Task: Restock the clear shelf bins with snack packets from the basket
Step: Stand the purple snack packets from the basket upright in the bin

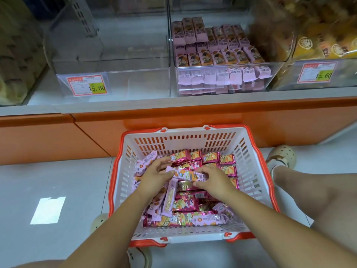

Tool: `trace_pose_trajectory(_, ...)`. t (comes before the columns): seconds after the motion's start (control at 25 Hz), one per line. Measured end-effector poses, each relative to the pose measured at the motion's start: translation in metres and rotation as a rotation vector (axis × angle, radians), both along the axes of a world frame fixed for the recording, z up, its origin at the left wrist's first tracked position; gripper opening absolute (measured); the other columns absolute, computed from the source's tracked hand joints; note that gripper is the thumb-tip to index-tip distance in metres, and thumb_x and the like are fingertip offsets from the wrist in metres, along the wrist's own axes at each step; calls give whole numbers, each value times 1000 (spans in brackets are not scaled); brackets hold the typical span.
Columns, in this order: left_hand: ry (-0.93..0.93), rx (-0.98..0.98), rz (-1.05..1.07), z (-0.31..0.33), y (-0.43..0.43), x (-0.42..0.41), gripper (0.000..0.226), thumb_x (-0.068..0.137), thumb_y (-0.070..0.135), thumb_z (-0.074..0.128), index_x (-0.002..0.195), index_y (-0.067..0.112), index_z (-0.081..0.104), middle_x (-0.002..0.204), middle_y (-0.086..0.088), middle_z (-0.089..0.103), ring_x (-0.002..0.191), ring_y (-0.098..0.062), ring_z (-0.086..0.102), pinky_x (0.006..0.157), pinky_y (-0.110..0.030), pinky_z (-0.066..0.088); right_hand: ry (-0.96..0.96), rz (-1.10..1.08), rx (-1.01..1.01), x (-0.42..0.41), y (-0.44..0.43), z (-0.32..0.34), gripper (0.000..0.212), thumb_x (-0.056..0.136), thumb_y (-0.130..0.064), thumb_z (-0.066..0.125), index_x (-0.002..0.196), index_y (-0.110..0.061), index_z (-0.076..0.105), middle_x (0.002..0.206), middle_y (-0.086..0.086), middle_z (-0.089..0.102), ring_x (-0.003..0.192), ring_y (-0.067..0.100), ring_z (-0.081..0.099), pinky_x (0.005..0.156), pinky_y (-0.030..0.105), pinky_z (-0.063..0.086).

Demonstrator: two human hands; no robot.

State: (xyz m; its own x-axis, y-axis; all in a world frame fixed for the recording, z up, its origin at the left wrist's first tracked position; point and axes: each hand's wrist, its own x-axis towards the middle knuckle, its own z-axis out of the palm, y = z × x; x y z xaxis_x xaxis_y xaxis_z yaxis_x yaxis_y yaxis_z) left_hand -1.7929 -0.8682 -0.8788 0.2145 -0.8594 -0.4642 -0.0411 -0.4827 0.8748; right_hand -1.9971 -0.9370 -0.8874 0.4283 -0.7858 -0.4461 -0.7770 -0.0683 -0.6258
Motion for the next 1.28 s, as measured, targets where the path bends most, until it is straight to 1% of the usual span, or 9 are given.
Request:
trace_pose_trajectory(0.12, 185, 44, 32, 9, -6, -11, 43, 89, 11, 66, 125, 27, 47, 110, -10, 68, 100, -24, 68, 91, -38, 55, -107, -112, 18, -6, 4, 13, 49, 82, -38, 74, 124, -19, 58, 115, -5, 53, 100, 12, 51, 83, 24, 38)
trace_pose_trajectory(0.24, 179, 12, 21, 23, -12, -22, 28, 93, 6, 59, 116, 19, 49, 108, -18, 67, 97, -23, 70, 85, -34, 57, -163, -154, 86, -11, 8, 23, 48, 80, -35, 76, 122, -21, 56, 116, -8, 54, 105, 12, 51, 84, 24, 37)
trace_pose_trajectory(0.44, 88, -32, -92, 44, -19, -27, 23, 91, 5, 62, 112, 2, 52, 83, -3, 70, 93, -23, 70, 83, -34, 57, -239, -163, 46, -16, 11, 43, 41, 79, -30, 77, 112, -34, 52, 108, -12, 54, 98, 10, 54, 82, 28, 45)
trace_pose_trajectory(0.6, -46, -189, -102, 87, -32, -35, 17, 88, 16, 68, 102, 15, 58, 75, 6, 68, 85, -22, 70, 82, -36, 58, -339, -198, -81, -12, 8, 73, 41, 81, -35, 75, 114, -40, 52, 117, -18, 56, 108, 4, 53, 95, 27, 46)
trace_pose_trajectory(0.76, -355, -421, -148, 154, -61, -31, 40, 87, 22, 68, 125, 28, 55, 92, 14, 67, 82, -1, 65, 74, -20, 55, -505, -291, -274, -5, -10, 131, 31, 81, -25, 75, 103, -40, 58, 106, -17, 62, 93, -1, 58, 75, 9, 45)
trace_pose_trajectory(0.92, -881, -837, -61, 221, -103, 5, 45, 88, 25, 64, 131, 28, 52, 118, 12, 58, 102, -2, 55, 89, -25, 49, -653, -379, -373, -3, -59, 194, 33, 79, -29, 77, 107, -38, 62, 106, -14, 69, 95, 4, 64, 79, 16, 49)
trace_pose_trajectory(1.0, -1105, -823, -112, 238, -130, 27, 54, 92, 35, 57, 142, 26, 40, 139, 7, 48, 124, -9, 44, 104, -26, 36, -655, -392, -463, 4, -97, 223, 41, 80, -30, 76, 119, -31, 61, 112, -10, 68, 99, 9, 64, 86, 29, 51)
trace_pose_trajectory(1.12, -1146, -716, -275, 235, -158, 46, 59, 96, 54, 34, 151, 33, 22, 156, 14, 24, 140, -11, 30, 113, -29, 26, -498, -419, -568, 21, -161, 252, 43, 82, -29, 74, 122, -19, 60, 106, -7, 67, 92, 14, 65, 77, 29, 50)
trace_pose_trajectory(1.28, -1135, -691, -305, 221, -169, 54, 57, 95, 61, 20, 149, 45, 12, 148, 33, 1, 140, -4, 29, 108, -29, 33, -170, -436, -484, 61, -243, 258, 38, 87, -36, 67, 116, -13, 59, 100, 0, 61, 87, 20, 59, 75, 29, 48)
